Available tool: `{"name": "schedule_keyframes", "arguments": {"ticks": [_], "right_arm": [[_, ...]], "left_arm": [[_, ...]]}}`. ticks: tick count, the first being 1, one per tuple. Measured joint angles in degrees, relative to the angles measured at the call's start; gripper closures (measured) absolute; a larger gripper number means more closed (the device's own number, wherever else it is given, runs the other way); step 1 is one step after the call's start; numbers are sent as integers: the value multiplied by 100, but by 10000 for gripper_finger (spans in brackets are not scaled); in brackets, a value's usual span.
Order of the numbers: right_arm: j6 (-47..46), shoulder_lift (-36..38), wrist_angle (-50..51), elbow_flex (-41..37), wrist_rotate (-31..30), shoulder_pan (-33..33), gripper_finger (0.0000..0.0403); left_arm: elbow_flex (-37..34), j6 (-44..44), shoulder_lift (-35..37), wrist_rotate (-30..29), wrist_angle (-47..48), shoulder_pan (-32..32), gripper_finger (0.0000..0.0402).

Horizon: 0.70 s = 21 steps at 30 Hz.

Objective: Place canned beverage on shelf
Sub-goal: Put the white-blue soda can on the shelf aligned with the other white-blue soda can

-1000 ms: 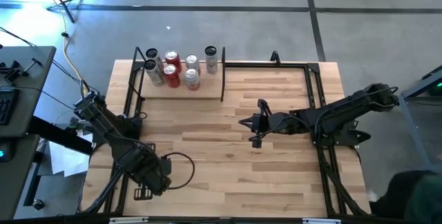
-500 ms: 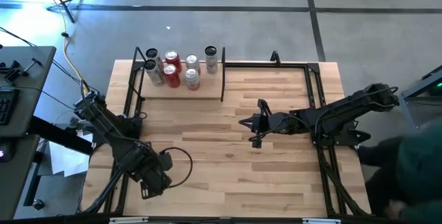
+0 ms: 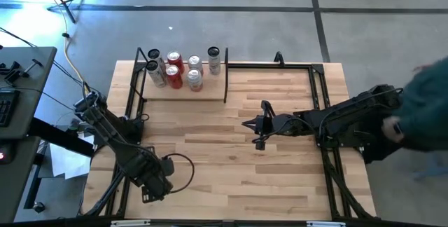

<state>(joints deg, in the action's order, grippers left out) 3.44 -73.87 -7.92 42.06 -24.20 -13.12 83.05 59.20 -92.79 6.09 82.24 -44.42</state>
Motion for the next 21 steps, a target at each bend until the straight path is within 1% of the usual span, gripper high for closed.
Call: {"name": "schedule_keyframes", "arguments": {"ticks": [10,13,15,17,21], "right_arm": [[0,0,0,0,0,2,403],[0,0,0,0,0,2,403],[0,0,0,0,0,2,403],[-2,0,0,0,2,2,403],[-1,0,2,0,33,1,403]], "left_arm": [[3,-863,-15,-40,17,70,126],[96,-1214,-37,33,46,98,126],[180,-1419,-50,-74,84,114,129],[254,-1485,-57,-216,104,144,133],[383,-1482,-57,-231,385,214,142]]}}
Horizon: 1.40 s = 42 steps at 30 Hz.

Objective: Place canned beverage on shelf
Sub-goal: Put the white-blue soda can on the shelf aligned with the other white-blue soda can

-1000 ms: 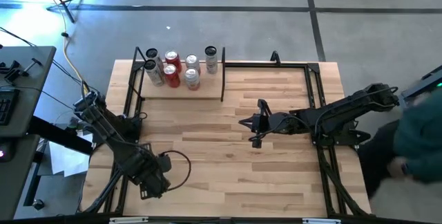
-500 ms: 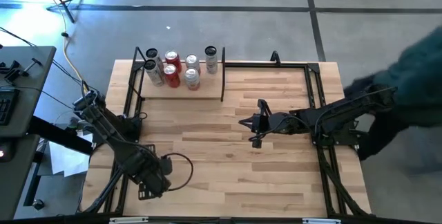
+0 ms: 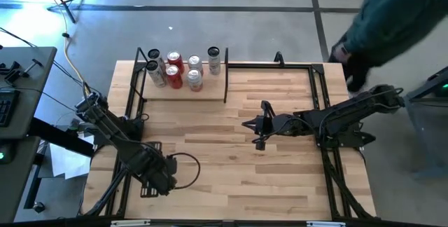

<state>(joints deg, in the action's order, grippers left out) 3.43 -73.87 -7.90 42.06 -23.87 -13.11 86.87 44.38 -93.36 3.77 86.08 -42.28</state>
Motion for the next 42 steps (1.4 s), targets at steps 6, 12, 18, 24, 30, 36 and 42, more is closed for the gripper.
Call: {"name": "schedule_keyframes", "arguments": {"ticks": [6,12,18,24,30,36,42], "right_arm": [[-1,0,0,0,4,1,403],[0,0,0,0,6,1,403],[-1,0,10,0,8,-1,403],[-1,0,39,0,8,1,403],[-28,0,37,0,10,1,403],[-117,2,39,0,24,1,403],[-200,2,37,0,32,1,403]], "left_arm": [[220,608,8,358,289,11,172],[266,1643,15,332,-56,8,222],[268,1871,-141,70,-235,19,215],[270,2112,-352,106,-267,37,151],[290,1967,-509,192,-147,70,109],[280,2170,-522,253,57,26,105],[268,2201,-533,290,340,-87,105]]}}
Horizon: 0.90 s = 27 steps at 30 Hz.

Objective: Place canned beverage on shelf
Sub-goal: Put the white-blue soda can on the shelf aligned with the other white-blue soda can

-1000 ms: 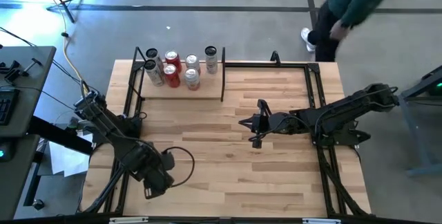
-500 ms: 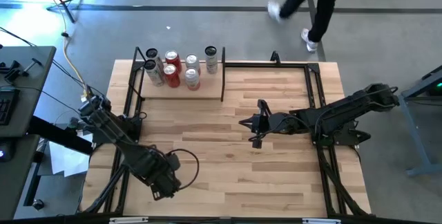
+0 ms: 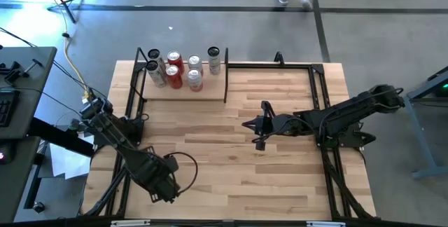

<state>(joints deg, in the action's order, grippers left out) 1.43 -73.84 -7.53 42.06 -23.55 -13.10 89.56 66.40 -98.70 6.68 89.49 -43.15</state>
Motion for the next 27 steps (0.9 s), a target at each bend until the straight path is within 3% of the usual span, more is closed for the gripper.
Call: {"name": "schedule_keyframes", "arguments": {"ticks": [7,16,27], "right_arm": [[0,-2,1,0,0,0,403],[1,-2,0,0,0,-2,403],[1,-1,2,0,-2,-2,403]], "left_arm": [[0,154,0,-170,9,-56,105],[-1,1299,2,-125,42,-27,105],[-1,1859,4,-125,51,-27,105]]}}
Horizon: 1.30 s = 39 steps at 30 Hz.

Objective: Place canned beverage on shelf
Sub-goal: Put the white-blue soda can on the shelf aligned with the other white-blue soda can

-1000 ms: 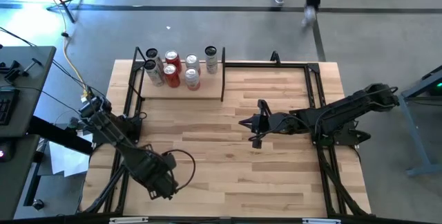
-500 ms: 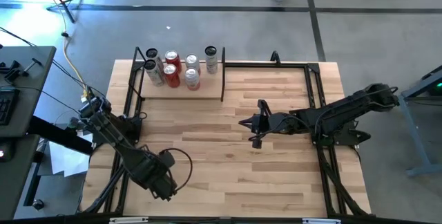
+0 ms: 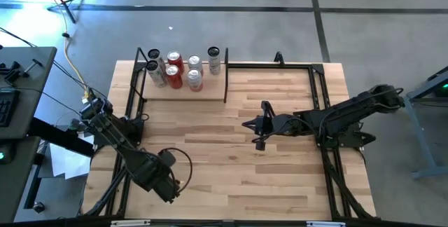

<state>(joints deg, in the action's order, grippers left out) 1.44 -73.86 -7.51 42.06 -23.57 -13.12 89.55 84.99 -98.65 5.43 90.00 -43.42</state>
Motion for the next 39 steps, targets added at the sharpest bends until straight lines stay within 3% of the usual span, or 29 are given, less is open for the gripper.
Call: {"name": "schedule_keyframes", "arguments": {"ticks": [8,20,28,31,39], "right_arm": [[-1,1,1,0,0,2,403],[-14,1,1,0,0,-1,403],[-10,1,1,0,0,1,403],[-14,1,1,0,0,0,403],[-13,1,3,0,0,-1,403]], "left_arm": [[-398,180,5,335,7,-32,105],[-537,41,13,275,-61,-53,105],[-521,-410,31,-521,-324,-28,138],[-524,-914,31,-866,-312,144,160],[-530,-2668,13,-1737,-324,1012,161]]}}
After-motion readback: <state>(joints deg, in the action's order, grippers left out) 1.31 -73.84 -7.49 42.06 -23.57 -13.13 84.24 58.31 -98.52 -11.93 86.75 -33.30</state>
